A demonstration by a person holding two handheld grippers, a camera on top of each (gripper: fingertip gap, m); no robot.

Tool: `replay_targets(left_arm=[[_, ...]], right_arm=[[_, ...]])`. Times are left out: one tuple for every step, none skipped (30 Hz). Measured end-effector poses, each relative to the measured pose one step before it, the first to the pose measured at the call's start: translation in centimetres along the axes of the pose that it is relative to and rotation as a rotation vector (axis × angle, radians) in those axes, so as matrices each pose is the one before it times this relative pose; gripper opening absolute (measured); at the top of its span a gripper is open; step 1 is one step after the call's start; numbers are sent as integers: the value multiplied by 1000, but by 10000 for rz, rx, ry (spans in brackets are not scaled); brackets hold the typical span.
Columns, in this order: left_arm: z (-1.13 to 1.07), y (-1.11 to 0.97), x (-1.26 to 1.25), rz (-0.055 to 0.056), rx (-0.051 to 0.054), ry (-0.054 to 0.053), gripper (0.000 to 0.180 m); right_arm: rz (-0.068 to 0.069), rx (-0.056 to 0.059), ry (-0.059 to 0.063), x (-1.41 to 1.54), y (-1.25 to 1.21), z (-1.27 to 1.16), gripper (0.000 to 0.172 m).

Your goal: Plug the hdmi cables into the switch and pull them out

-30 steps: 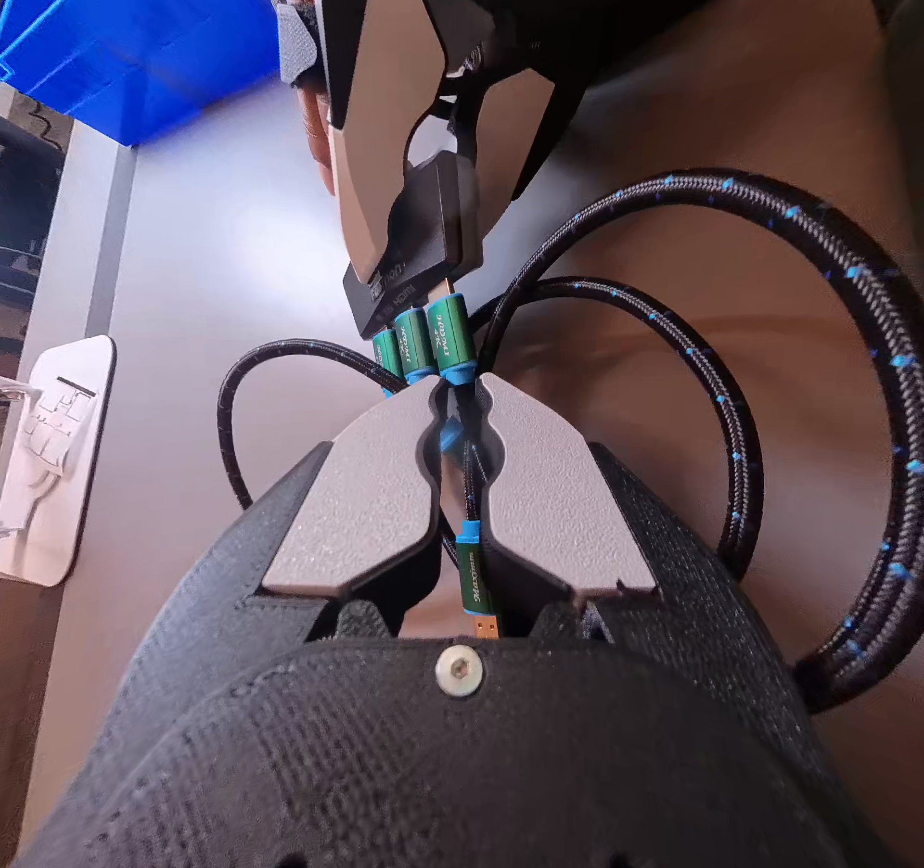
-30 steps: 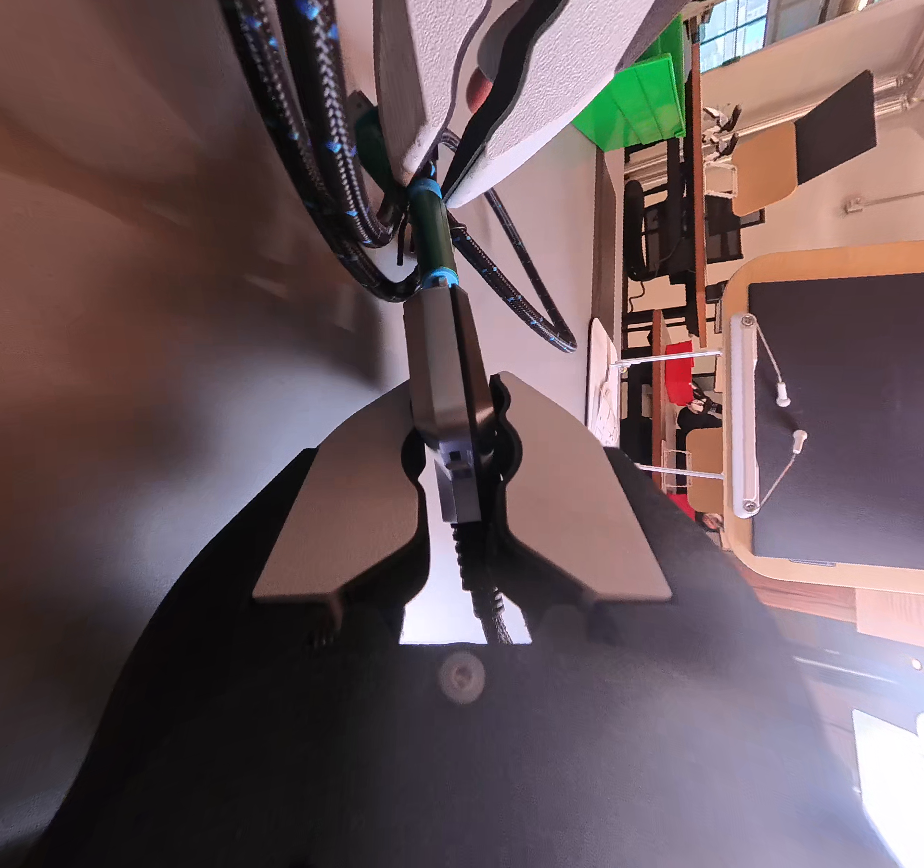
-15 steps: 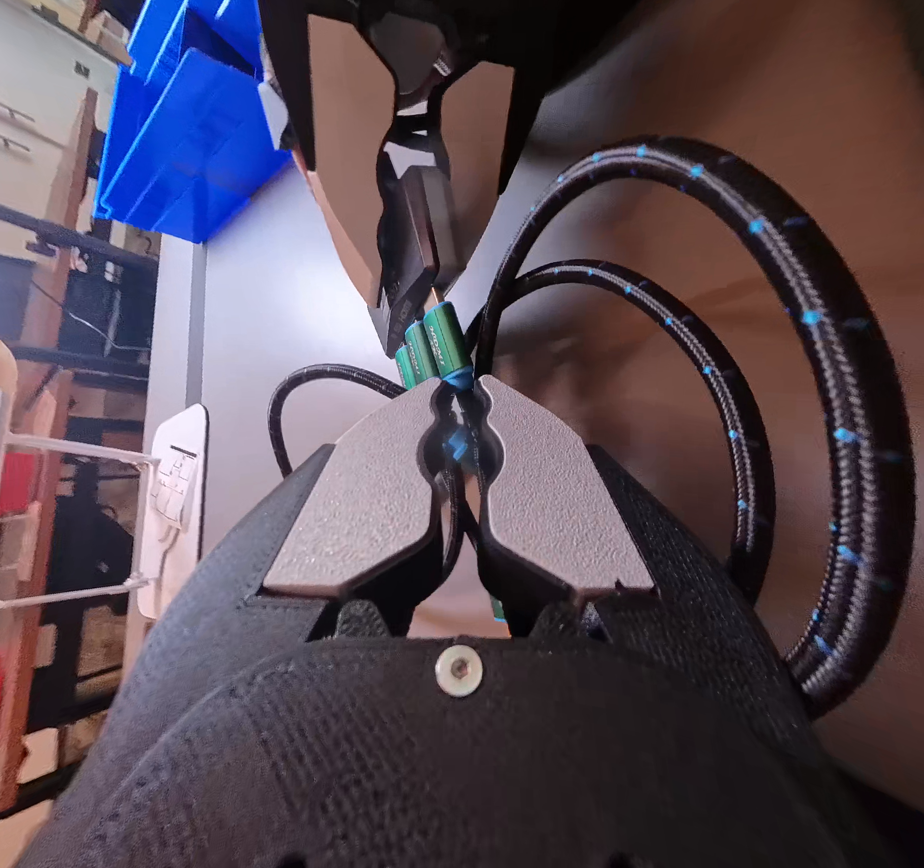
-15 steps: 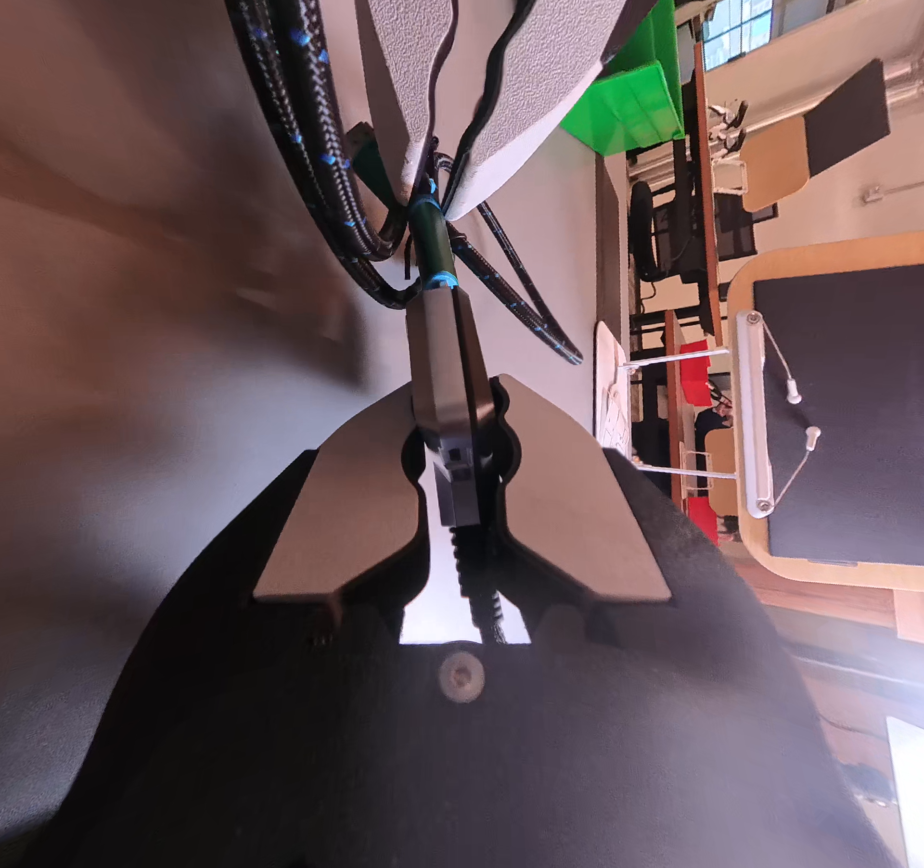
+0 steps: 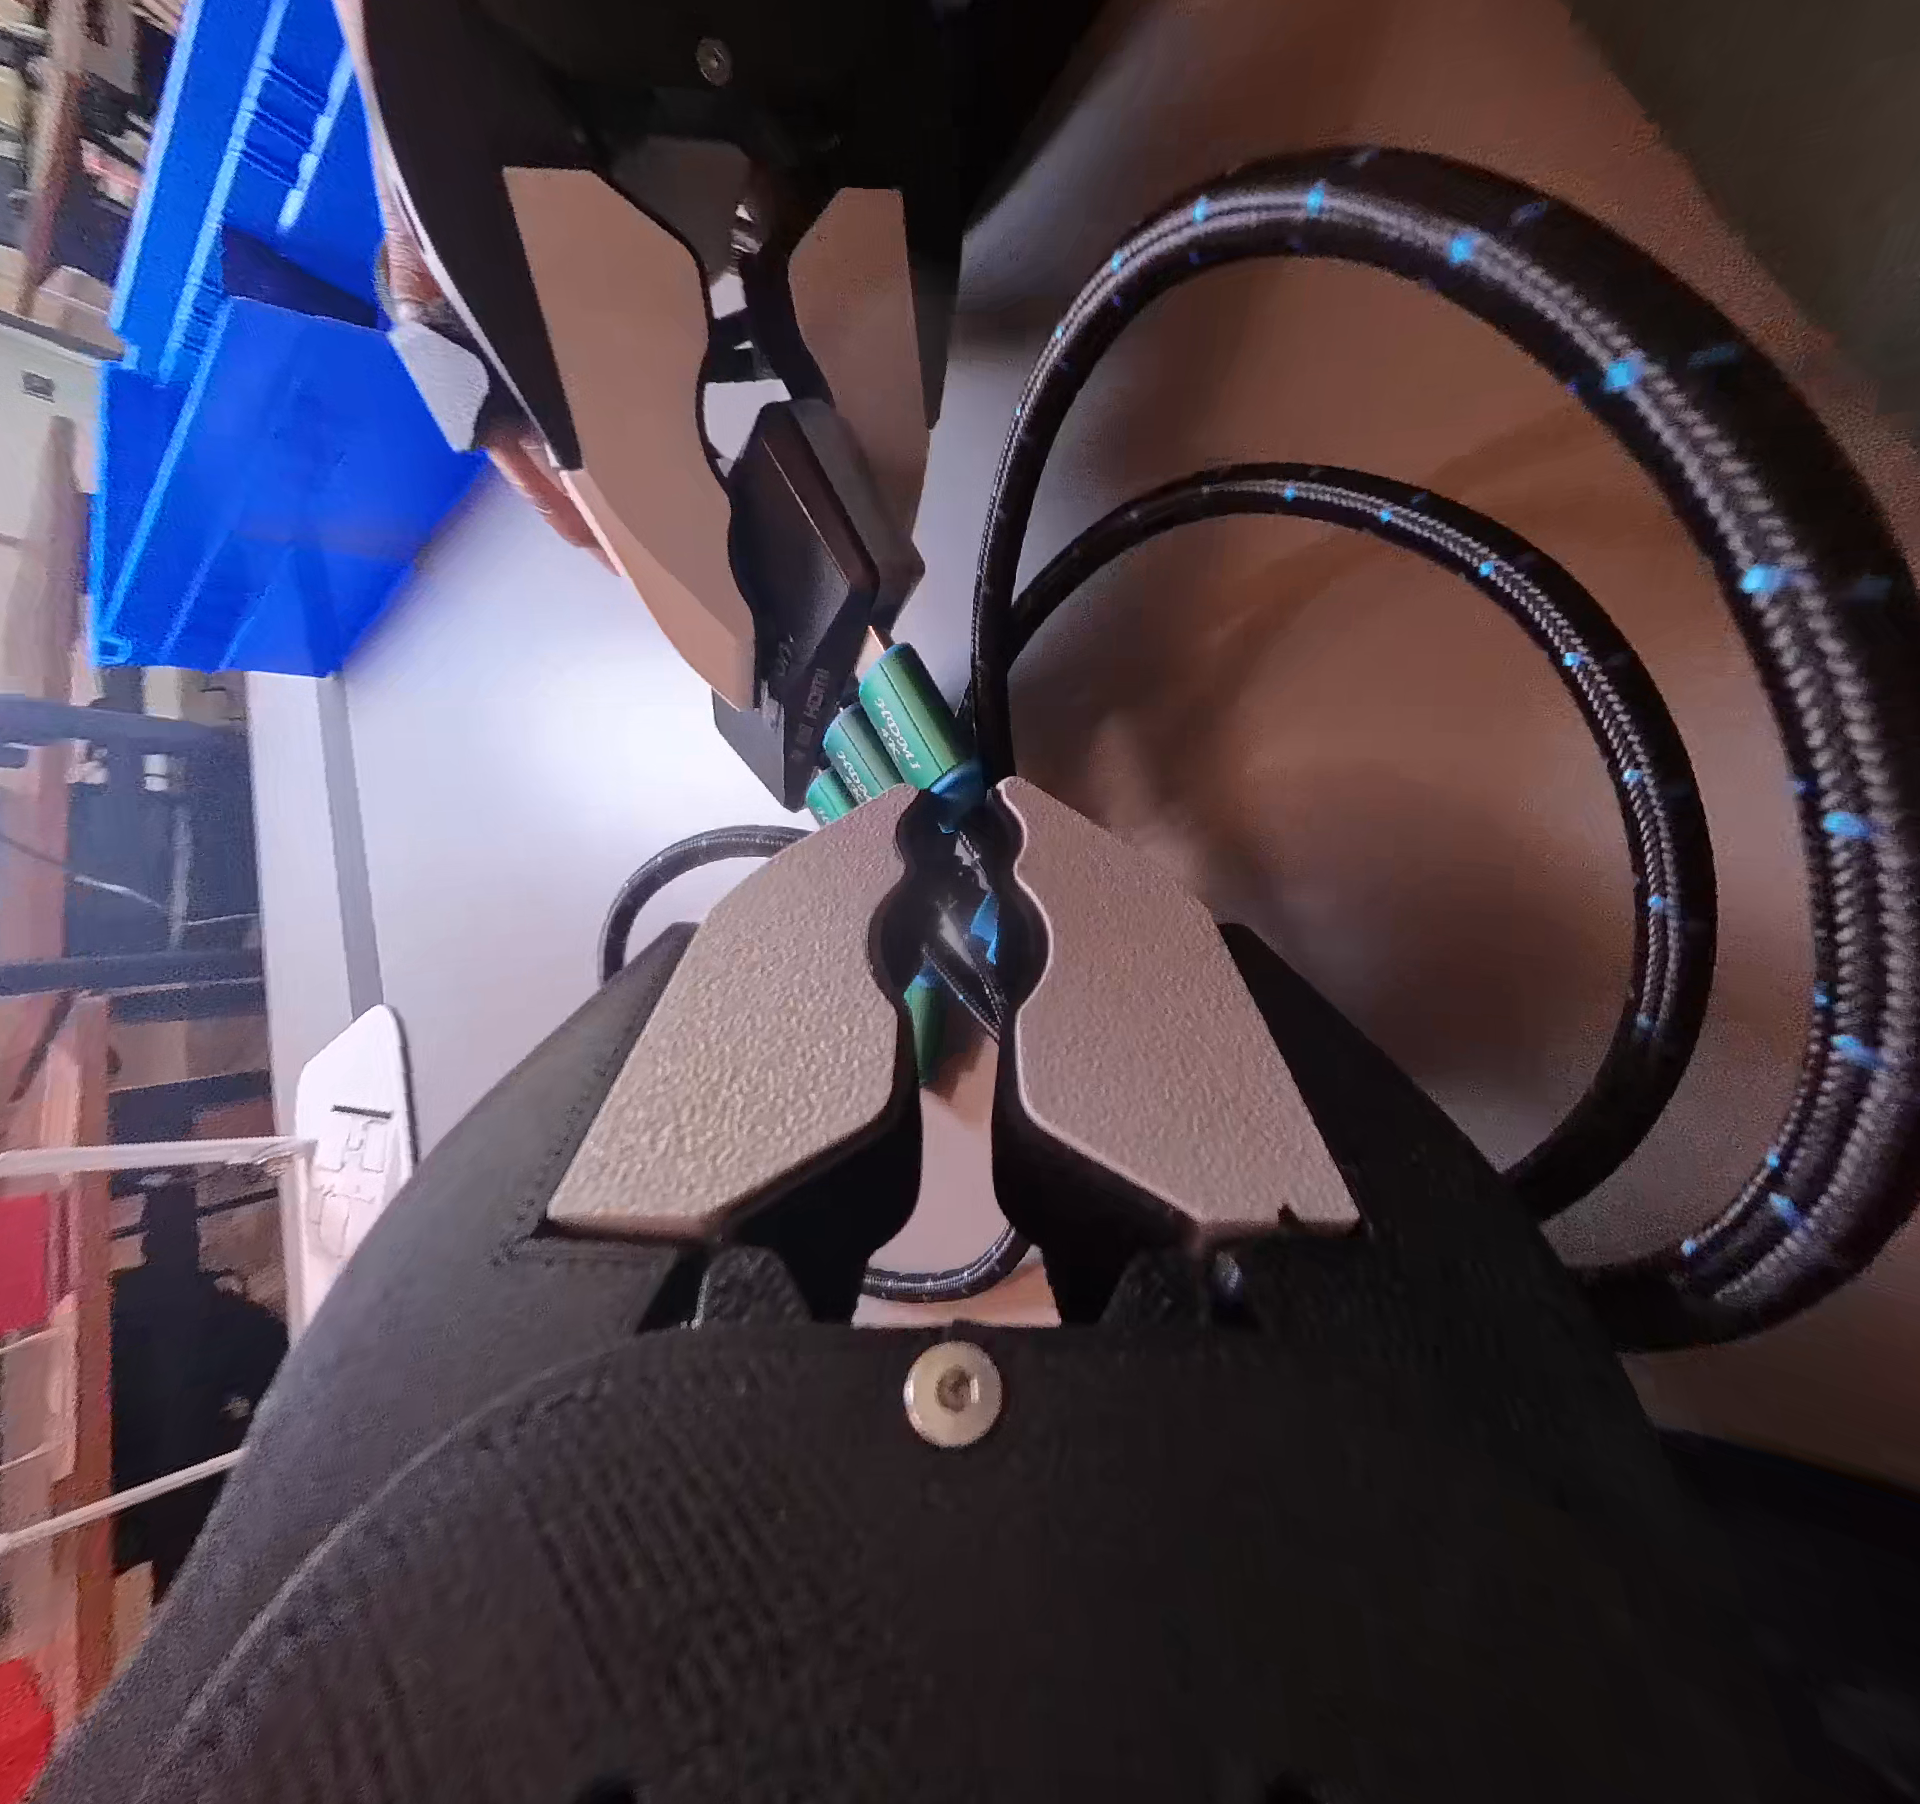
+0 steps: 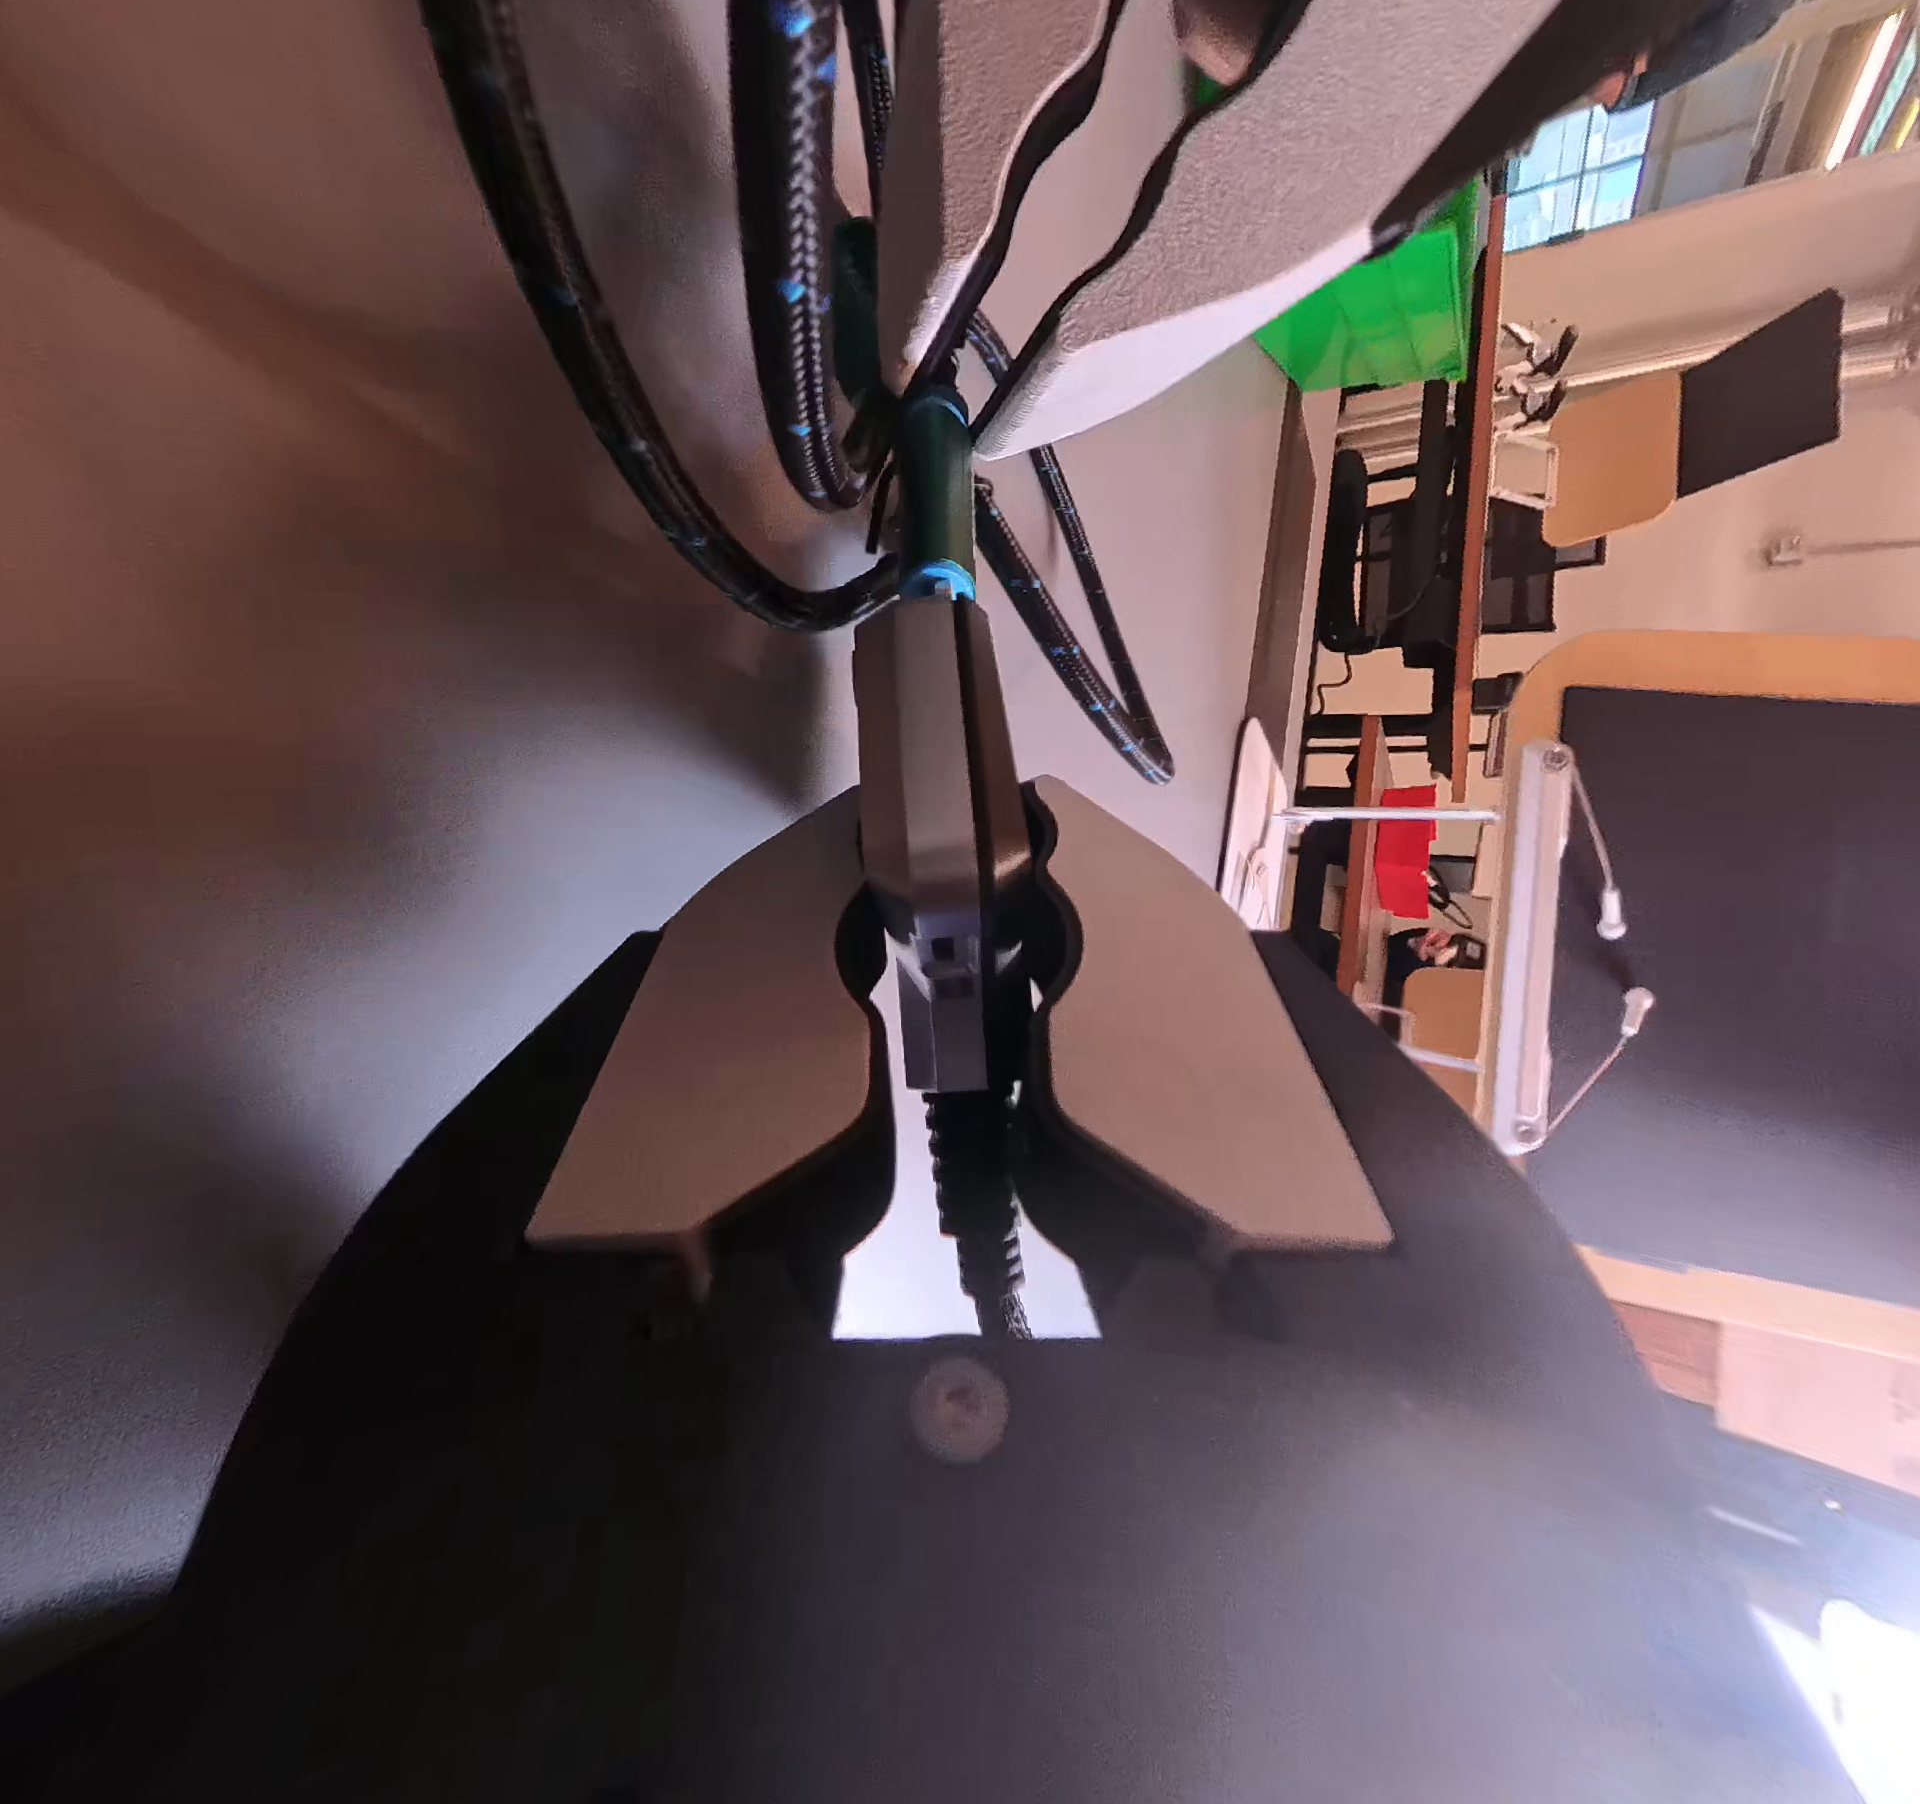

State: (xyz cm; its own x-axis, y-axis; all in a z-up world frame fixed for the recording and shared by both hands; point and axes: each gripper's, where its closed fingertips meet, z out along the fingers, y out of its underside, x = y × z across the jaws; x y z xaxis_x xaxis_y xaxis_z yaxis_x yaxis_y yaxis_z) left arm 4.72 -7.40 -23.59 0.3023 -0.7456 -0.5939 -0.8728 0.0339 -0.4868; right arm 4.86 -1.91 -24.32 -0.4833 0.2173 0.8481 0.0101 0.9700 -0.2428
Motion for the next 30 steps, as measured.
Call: replay_targets(left_arm=[[-31,-107,193,-39,17,250,8],[-90,-186,124,-42,103,179,8],[-37,-113,23,-116,93,88,8],[27,-17,-135,-121,74,-38,8],[38,-2,-54,-236,139,51,8],[0,-95,18,-202,246,55,8],[4,-259,193,-153,298,107,8],[6,-295,252,-68,270,145,8],[73,-14,9,-57,97,28,8],[139,327,-309,-18,-113,-170,8],[111,296,-229,-28,-75,-91,8],[-11,-38,-43,-241,125,68,8],[-92,-265,-31,-210,258,14,8],[-37,-167,-109,-289,196,8,8],[55,64,-153,-180,61,-48,8],[175,300,-133,-176,-16,-54,7],[130,313,-76,-355,59,18,8],[32,117,-132,-443,192,-24,8],[-85,-135,-206,-395,281,-112,8],[-39,-147,-244,-315,146,-155,8],[80,227,-325,-168,-211,-220,9],[50,459,-462,54,-438,-356,9],[2,292,-295,283,-307,-366,9],[-22,64,-74,48,-174,-230,10],[-73,-2,-89,-17,-116,-220,10],[-135,-56,-131,109,-81,-256,10],[-83,10,-86,288,-200,-265,9],[-19,95,-60,334,-292,-232,9],[14,155,-102,282,-294,-199,9],[52,126,57,158,-177,-28,9]], right_arm=[[-211,8,2,-120,-100,-39,22],[-90,52,20,-65,-140,-61,22],[56,-3,33,9,-33,-39,22],[144,-91,52,59,100,31,22],[123,-52,55,27,74,19,22],[92,80,34,-16,-54,-47,23],[11,188,-3,-99,-159,-126,23],[-71,186,3,-146,-186,-126,22],[-70,25,51,-37,6,-28,22],[-37,-174,89,97,256,87,22],[-54,-173,55,99,201,94,22],[-67,-26,36,53,12,-21,22],[80,88,40,67,-64,-97,22],[193,68,29,44,13,-45,22],[131,-101,10,14,179,93,22],[-23,-218,-7,-26,233,180,22],[-55,-158,-12,-61,156,160,23],[161,-32,-14,16,94,84,23],[373,91,-47,176,38,-28,23],[284,34,-71,279,85,-72,23],[85,-151,-20,223,222,51,23],[109,-240,21,107,284,226,23],[116,-111,19,47,140,181,23],[77,-6,-30,26,8,37,23],[116,-4,-54,54,-42,-57,23],[115,-25,-20,100,-73,-71,23],[47,-46,7,70,-87,-60,23],[-30,-75,41,45,-51,-19,23],[-36,-104,54,15,-3,32,23],[-70,-71,8,-46,-48,10,23]])
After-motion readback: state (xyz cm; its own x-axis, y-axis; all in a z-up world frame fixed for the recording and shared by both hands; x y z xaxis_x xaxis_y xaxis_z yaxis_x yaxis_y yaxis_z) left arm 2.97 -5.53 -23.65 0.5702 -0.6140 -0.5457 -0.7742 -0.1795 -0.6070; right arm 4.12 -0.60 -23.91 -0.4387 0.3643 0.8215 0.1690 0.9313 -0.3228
